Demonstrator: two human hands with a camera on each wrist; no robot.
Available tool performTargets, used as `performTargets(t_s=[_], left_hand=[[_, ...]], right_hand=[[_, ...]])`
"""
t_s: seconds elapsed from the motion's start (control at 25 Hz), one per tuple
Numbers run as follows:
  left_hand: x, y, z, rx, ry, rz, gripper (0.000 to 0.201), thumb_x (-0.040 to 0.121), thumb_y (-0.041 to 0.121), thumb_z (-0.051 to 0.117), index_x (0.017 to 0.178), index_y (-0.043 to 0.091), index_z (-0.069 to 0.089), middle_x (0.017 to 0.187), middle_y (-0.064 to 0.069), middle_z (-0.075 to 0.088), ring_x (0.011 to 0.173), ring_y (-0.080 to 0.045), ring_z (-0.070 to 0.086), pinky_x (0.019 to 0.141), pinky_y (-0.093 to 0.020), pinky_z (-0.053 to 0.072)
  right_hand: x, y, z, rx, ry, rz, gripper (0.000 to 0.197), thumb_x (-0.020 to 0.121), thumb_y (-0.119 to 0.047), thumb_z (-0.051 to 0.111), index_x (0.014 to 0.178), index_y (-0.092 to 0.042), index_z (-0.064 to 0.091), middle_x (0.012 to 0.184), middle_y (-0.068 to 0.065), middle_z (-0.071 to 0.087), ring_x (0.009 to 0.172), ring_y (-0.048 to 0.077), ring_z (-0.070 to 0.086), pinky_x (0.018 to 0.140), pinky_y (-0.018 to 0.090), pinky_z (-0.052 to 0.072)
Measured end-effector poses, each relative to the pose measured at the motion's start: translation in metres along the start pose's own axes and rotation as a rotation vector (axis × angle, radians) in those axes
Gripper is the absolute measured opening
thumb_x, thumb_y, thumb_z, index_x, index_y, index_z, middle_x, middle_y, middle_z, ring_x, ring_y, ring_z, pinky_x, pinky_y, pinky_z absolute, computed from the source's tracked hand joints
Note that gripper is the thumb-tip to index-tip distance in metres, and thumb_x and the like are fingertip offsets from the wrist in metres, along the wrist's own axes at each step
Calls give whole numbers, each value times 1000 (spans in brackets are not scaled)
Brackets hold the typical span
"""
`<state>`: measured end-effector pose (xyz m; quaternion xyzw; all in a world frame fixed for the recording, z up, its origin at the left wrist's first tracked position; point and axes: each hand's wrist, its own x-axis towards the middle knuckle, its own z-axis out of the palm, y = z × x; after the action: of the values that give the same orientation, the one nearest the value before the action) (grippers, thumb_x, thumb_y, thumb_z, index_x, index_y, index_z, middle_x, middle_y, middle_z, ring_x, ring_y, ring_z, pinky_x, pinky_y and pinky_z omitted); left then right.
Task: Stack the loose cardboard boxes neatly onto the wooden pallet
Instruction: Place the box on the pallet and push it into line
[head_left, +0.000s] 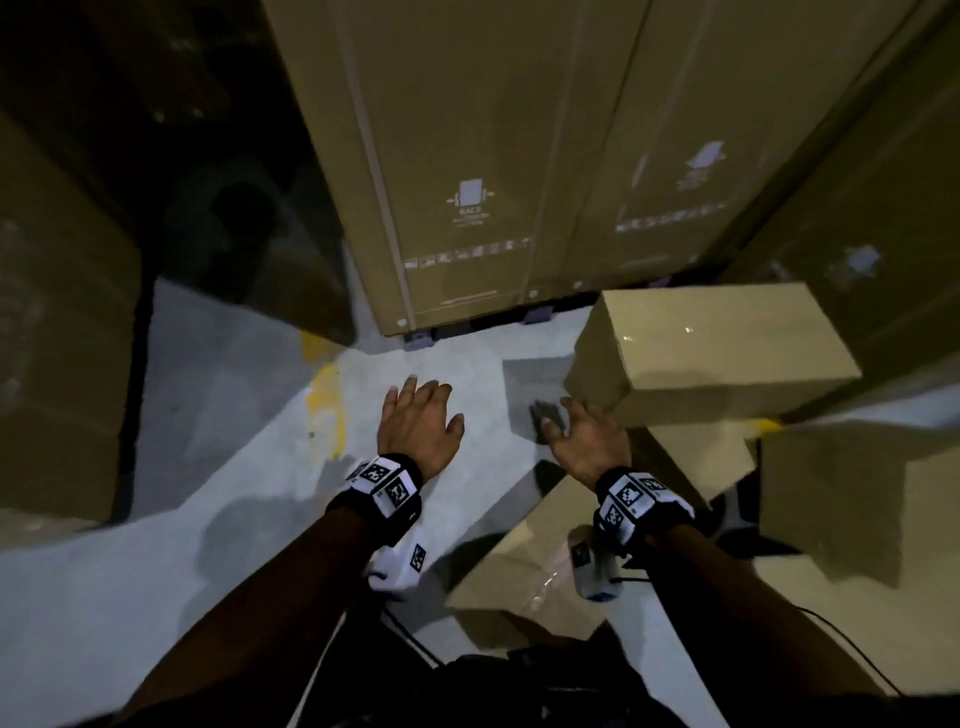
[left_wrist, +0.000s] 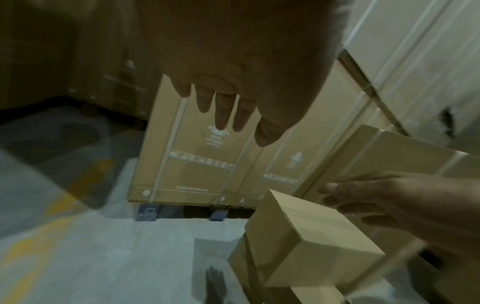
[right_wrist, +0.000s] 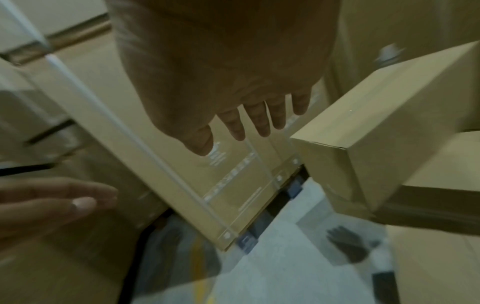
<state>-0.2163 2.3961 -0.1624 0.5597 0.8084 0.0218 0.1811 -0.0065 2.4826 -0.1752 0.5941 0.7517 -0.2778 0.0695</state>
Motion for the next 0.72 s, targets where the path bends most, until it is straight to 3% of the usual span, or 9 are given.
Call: performTargets(t_s=[0.16,0.36,0.48,0.72], left_hand=[[22,-51,-42,22,-56,219,53,102,39,42,150,17,36,158,-5,34,150,-28,17,122,-42,9],[49,-75,-69,40,-49,329,52,102,38,43,149,16,38,156,-6,37,150,-27,18,120,-42,11],[75,-56,-69,66,-81,422,52,101,37,46,148,15,40,155,-5,40,149,-28,19,121,-43,11],[140,37,-68,179,-148,634,51,100,37,47,146,16,41,153,-7,42,147,-28,25,120,-44,16]], right_hand=[[-20,-69,15,70,28,216,60,100,-51,43,153,-23,36,157,11,39,142,34,36,115,43,29],[-28,-111,11,113,141,265,56,101,-51,46,149,-22,43,151,11,46,136,35,44,111,45,37],[-37,-93,7,150,202,339,56,99,-53,44,147,-24,45,148,10,50,132,34,47,109,45,39],[-22,-26,-11,298,322,571,53,101,-51,44,142,-18,48,144,12,51,130,35,47,107,44,40]])
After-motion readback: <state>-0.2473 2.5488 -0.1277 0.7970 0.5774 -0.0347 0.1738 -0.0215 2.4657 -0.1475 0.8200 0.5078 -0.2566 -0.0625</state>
